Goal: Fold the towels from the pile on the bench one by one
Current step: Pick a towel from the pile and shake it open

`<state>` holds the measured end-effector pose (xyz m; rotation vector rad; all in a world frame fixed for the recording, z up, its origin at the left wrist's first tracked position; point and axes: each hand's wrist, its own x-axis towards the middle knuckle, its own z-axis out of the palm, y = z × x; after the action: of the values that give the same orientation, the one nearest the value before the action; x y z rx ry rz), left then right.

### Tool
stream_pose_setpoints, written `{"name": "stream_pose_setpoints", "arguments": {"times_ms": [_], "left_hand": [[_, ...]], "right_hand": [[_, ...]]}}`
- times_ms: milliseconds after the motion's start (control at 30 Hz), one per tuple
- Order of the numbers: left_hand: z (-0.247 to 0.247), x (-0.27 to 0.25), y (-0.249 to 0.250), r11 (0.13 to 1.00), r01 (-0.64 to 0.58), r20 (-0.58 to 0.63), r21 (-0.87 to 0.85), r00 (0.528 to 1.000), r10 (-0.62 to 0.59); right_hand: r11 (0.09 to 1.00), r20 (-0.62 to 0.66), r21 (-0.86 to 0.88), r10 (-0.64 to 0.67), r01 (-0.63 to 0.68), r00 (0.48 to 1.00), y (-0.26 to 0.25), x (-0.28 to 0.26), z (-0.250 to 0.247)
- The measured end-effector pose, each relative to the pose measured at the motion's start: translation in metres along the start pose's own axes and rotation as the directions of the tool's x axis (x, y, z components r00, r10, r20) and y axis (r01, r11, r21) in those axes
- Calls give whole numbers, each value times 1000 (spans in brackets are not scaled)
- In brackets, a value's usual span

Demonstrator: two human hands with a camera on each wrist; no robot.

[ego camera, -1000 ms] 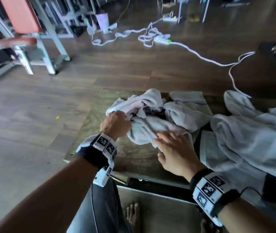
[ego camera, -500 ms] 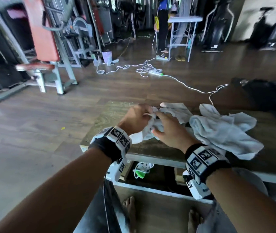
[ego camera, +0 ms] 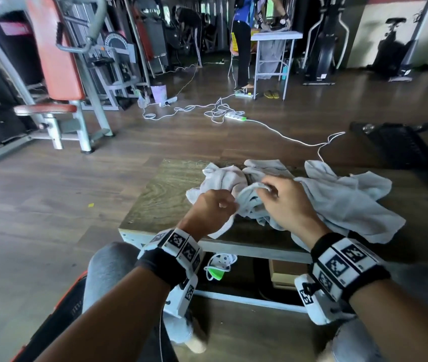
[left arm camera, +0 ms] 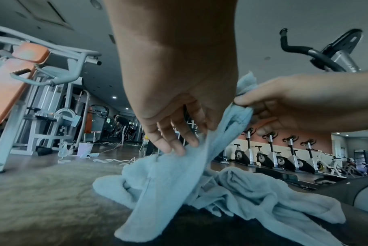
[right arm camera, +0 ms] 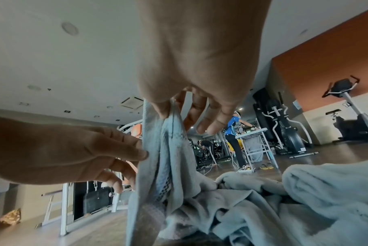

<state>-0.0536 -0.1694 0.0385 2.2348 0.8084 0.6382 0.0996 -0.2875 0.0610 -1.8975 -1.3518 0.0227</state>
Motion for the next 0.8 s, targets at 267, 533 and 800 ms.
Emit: {"name": "stream_pose_setpoints", "arguments": {"times_ms": [267, 533, 800], "left_hand": [[39, 15, -27, 991, -40, -56, -131, 998, 33], [59, 30, -49, 987, -131, 120, -94, 983, 142], [25, 40, -78, 990, -92, -59, 110, 993, 99]], "right_hand": [[993, 191, -98, -40, 60, 981, 57, -6, 14], [992, 228, 127, -24, -6, 973, 93, -26, 38], [991, 43, 114, 62, -67, 997, 99, -10, 33]]}}
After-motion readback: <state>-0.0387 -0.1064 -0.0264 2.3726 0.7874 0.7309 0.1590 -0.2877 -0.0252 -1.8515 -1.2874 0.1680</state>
